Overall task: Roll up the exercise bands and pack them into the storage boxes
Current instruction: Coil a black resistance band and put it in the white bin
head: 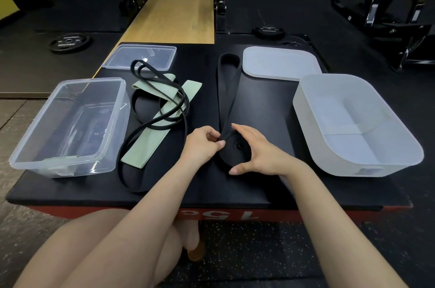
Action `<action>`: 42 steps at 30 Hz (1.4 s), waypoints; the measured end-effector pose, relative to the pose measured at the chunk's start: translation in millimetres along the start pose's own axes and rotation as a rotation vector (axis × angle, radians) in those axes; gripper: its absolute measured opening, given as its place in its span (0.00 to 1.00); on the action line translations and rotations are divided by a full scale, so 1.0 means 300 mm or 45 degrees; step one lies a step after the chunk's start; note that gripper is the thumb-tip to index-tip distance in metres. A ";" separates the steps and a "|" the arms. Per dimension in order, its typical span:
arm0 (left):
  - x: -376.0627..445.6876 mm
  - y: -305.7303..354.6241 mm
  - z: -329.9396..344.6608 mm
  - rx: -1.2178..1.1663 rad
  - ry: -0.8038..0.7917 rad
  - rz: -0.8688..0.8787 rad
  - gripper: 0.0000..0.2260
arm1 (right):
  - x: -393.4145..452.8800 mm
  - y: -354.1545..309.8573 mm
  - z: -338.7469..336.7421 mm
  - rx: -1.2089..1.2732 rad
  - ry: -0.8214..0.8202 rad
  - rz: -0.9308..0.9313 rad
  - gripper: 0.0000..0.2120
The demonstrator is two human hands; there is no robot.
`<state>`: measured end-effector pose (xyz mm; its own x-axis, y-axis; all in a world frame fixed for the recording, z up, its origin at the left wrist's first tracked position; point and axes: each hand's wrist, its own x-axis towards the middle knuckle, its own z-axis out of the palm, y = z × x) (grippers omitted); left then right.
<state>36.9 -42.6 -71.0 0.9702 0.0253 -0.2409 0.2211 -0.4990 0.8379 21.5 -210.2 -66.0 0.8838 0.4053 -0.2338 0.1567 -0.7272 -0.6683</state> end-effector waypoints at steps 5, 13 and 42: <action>-0.009 0.001 0.019 -0.069 0.062 0.044 0.14 | -0.036 -0.033 0.070 -0.008 0.276 0.198 0.55; -0.016 -0.005 0.016 -0.151 -0.017 0.076 0.19 | 0.001 -0.071 0.165 0.048 0.599 0.248 0.50; -0.013 -0.008 0.012 -0.022 0.090 0.083 0.11 | -0.012 -0.021 0.029 -0.017 0.111 0.112 0.55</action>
<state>32.1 -44.6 -73.7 0.9870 0.0547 -0.1510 0.1585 -0.4864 0.8593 13.4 -202.4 -67.1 0.9292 0.2903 -0.2288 0.0820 -0.7655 -0.6381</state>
